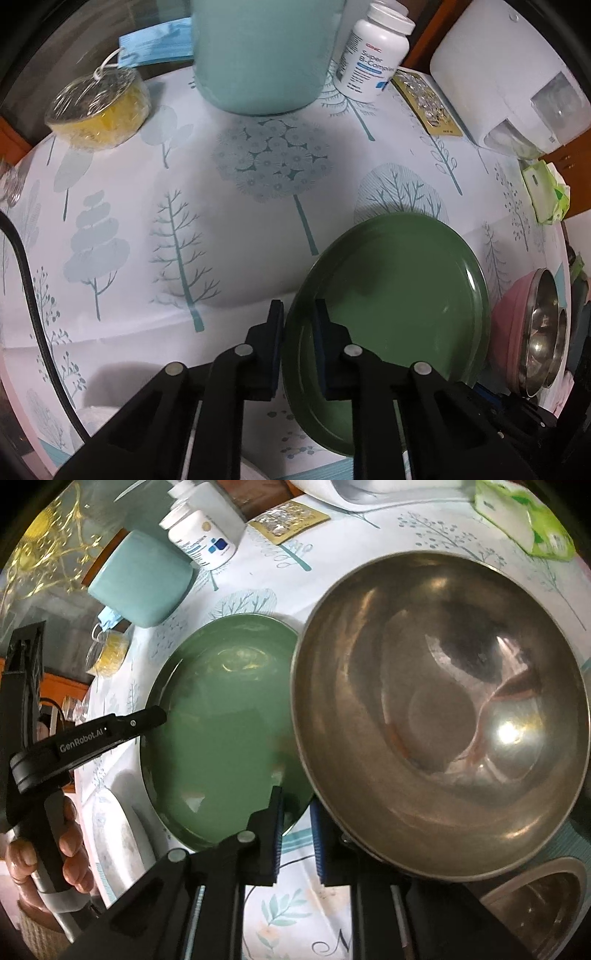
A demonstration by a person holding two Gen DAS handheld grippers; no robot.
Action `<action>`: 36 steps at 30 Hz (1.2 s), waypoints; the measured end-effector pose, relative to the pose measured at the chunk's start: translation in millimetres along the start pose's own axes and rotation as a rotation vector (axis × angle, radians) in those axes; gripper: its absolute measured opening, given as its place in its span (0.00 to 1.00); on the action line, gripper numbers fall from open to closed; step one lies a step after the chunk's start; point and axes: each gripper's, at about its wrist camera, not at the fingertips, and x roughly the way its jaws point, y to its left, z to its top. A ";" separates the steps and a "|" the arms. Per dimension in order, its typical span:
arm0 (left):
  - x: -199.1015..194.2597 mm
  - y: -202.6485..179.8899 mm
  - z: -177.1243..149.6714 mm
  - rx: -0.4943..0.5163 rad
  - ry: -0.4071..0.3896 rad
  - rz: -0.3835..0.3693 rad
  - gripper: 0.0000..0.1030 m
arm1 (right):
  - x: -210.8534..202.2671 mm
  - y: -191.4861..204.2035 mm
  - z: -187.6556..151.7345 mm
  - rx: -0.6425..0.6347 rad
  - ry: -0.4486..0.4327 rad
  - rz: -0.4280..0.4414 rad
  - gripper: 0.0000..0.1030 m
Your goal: Organize plates and bowls
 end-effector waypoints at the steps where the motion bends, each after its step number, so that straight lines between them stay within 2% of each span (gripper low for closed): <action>1: -1.0 1.7 -1.1 -0.006 -0.001 -0.002 0.10 | -0.9 0.4 -0.5 -0.006 -0.001 0.000 0.13; 10: -8.6 10.2 -36.5 -0.042 0.015 -0.066 0.09 | -23.2 -1.3 -8.1 -0.044 -0.025 0.012 0.11; 16: -10.0 17.1 -70.3 -0.069 0.039 -0.122 0.09 | -34.1 -5.8 -24.1 -0.071 -0.002 0.019 0.10; 19: -15.8 23.0 -85.0 -0.092 0.019 -0.165 0.08 | -39.9 -10.5 -31.5 -0.083 -0.003 0.020 0.09; 25: -25.7 29.9 -100.3 -0.123 0.008 -0.214 0.07 | -49.8 -19.7 -35.4 -0.100 -0.008 0.092 0.09; 30: -46.1 36.1 -114.2 -0.147 -0.023 -0.240 0.07 | -63.6 -14.2 -39.7 -0.140 -0.032 0.125 0.09; 36: -95.0 35.4 -139.9 -0.152 -0.078 -0.282 0.07 | -89.3 -14.2 -51.2 -0.169 -0.041 0.160 0.09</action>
